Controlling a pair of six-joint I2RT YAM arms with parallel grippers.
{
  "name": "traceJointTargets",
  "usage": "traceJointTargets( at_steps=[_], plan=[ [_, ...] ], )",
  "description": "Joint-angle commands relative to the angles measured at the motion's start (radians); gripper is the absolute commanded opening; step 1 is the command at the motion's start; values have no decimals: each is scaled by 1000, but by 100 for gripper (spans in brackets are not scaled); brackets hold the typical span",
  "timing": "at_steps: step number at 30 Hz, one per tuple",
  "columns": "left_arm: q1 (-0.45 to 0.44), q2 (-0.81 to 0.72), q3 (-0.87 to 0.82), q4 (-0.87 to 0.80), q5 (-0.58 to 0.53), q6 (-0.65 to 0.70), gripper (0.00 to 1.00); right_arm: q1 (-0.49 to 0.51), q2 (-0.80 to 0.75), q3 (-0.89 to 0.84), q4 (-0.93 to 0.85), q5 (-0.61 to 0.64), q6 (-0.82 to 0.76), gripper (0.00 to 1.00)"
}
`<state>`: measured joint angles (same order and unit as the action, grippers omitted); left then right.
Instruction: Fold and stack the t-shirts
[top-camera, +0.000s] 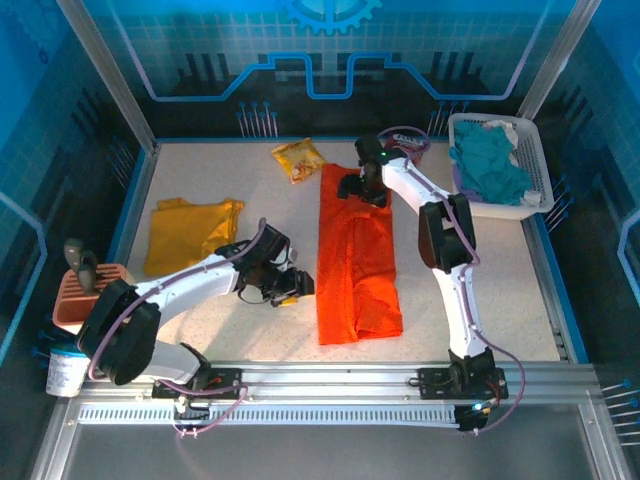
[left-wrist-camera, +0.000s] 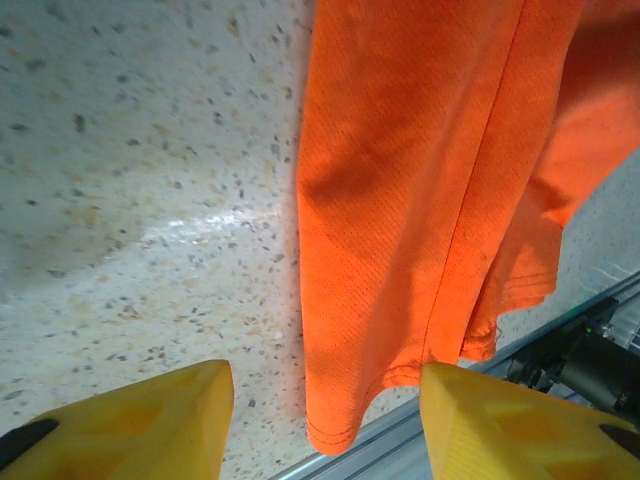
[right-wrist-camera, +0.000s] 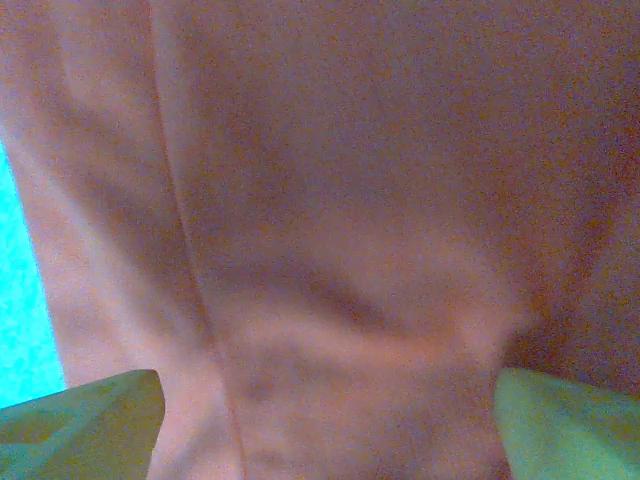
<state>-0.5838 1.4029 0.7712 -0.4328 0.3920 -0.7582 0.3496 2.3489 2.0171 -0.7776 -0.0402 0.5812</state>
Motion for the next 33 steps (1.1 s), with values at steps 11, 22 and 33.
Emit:
traceJointTargets(
  at_steps=[11, 22, 33],
  plan=[
    [-161, -42, -117, 137, -1, -163, 56, -41, -787, -789, 66, -116, -67, 82],
    [-284, -3, -185, 225, -43, -273, 53, -41, -1348, -1410, 21, -165, 92, 66],
    [-341, 80, -158, 298, -71, -328, 51, 58, -1334, -1566, 171, -222, 204, 49]
  ],
)
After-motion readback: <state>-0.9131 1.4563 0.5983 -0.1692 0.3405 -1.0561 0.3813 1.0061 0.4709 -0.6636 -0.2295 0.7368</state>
